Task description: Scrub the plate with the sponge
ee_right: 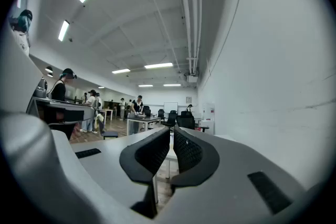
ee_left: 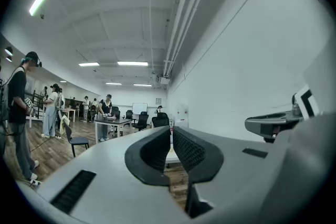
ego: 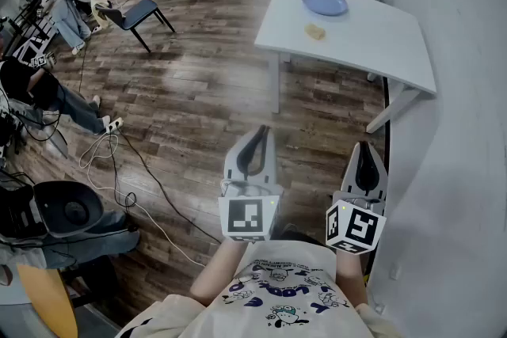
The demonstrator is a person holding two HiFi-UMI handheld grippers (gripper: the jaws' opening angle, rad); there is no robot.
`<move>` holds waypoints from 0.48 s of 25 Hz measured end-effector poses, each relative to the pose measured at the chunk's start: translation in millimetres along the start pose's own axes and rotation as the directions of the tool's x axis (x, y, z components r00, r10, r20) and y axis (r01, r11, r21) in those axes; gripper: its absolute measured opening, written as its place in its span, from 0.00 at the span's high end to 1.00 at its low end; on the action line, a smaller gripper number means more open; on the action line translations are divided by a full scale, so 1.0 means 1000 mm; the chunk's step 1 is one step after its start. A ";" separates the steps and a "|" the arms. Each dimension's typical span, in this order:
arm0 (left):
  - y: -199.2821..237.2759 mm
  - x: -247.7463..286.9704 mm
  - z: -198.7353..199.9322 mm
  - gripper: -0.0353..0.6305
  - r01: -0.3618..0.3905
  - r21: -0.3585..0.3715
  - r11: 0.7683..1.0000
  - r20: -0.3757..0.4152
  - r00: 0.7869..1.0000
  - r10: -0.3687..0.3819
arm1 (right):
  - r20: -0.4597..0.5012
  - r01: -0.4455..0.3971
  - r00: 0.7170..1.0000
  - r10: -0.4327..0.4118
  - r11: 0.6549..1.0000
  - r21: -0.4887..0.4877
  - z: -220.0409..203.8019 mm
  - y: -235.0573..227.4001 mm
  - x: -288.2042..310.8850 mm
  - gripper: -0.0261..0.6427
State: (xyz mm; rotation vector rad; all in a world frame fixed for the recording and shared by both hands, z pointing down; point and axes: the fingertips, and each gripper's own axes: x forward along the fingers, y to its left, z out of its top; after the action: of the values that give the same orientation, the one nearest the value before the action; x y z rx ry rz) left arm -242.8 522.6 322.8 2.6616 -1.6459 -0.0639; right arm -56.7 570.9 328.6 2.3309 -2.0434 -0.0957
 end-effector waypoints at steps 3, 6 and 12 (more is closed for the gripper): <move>-0.004 0.001 0.000 0.91 0.001 -0.009 1.000 0.000 1.000 -0.001 | -0.002 0.003 1.000 -0.003 1.000 -0.001 0.000 -0.005 0.000 0.91; -0.004 0.003 0.000 0.91 0.000 -0.007 1.000 -0.002 1.000 0.000 | -0.003 0.002 1.000 -0.002 1.000 0.000 0.000 -0.006 0.001 0.91; -0.007 0.003 -0.002 0.91 0.001 -0.007 1.000 -0.006 1.000 -0.001 | -0.002 0.003 1.000 -0.003 1.000 -0.002 0.000 -0.007 0.000 0.91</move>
State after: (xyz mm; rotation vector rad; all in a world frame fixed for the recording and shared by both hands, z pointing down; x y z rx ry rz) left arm -235.3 523.2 324.9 2.6547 -1.6403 -0.0616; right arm -49.6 572.2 328.5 2.3315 -2.0382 -0.0956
